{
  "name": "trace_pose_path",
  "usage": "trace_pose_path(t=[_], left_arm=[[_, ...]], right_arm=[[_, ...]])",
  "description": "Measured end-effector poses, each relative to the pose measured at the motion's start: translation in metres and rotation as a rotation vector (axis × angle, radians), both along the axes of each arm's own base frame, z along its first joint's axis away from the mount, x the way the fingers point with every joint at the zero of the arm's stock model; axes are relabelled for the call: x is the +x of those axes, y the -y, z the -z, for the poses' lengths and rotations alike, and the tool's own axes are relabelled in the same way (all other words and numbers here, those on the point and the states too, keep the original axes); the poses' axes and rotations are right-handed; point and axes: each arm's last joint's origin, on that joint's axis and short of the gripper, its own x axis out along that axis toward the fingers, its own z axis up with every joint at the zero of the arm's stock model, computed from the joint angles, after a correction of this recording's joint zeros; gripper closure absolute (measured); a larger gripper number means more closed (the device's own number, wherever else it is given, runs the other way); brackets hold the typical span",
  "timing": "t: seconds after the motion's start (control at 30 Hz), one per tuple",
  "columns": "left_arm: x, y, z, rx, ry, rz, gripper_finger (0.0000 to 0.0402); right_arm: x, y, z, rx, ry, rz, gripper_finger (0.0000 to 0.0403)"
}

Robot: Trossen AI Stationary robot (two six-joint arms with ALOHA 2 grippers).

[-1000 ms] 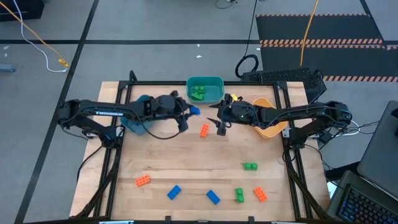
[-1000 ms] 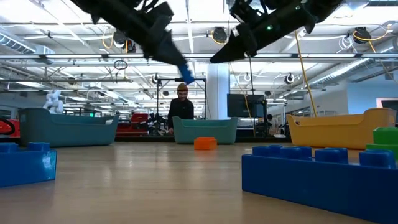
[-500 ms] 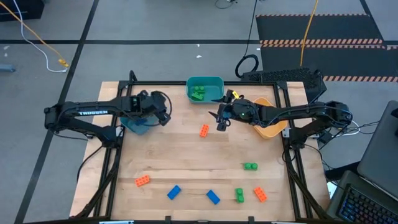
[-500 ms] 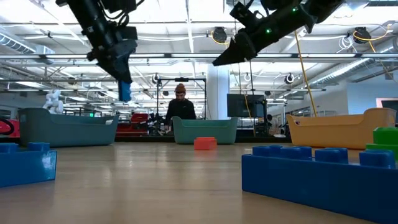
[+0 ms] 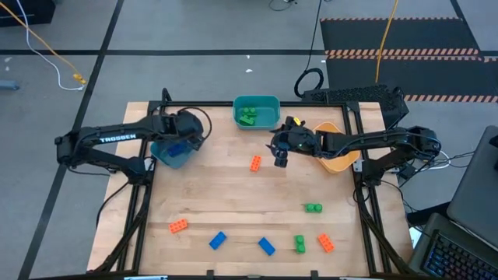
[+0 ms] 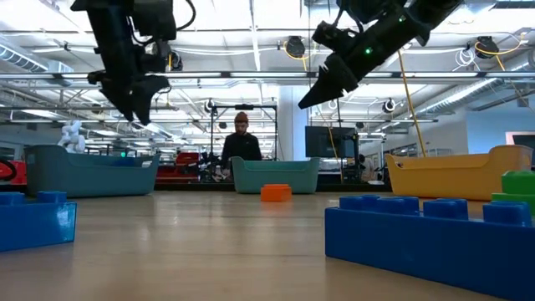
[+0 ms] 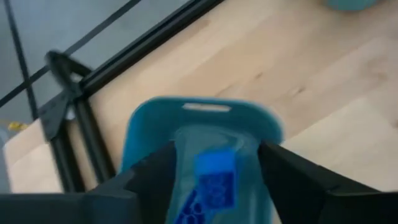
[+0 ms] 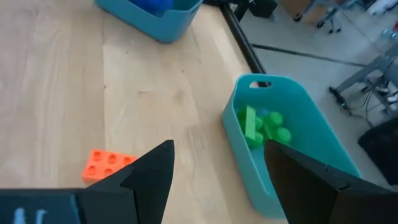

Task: Sort & place blocks by color
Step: Put the blue game piece into the blue bin

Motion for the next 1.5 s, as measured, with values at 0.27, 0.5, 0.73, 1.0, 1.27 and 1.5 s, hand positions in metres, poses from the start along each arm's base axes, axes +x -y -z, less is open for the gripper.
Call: trace_pose_path(t=[0.27, 0.5, 0.73, 1.0, 1.27, 1.5], left_arm=[[-0.005, -0.006, 0.001, -0.02, -0.039, -0.005, 0.0111], [0.015, 0.012, -0.001, -0.095, 0.049, 0.284, 0.0121], [0.044, 0.04, -0.015, 0.004, 0.256, 0.534, 0.0143], [0.048, 0.055, -0.012, 0.097, 0.182, 0.58, 0.0168], [0.02, 0.032, 0.018, 0.077, -0.057, 0.18, 0.0201], [-0.006, -0.008, 0.053, 0.05, -0.154, -0.012, 0.0222]], right_arm=[[0.0, 0.0, 0.0, -0.001, 0.004, -0.001, 0.0161], [0.0, 0.004, -0.002, 0.002, 0.024, 0.018, 0.0161], [0.0, 0.004, -0.001, 0.103, 0.068, 0.088, 0.0161], [-0.006, 0.002, 0.008, 0.244, 0.081, 0.301, 0.0161], [-0.003, 0.008, 0.003, 0.131, 0.072, 0.236, 0.0161], [-0.003, 0.017, 0.0, 0.065, 0.076, 0.221, 0.0161]])
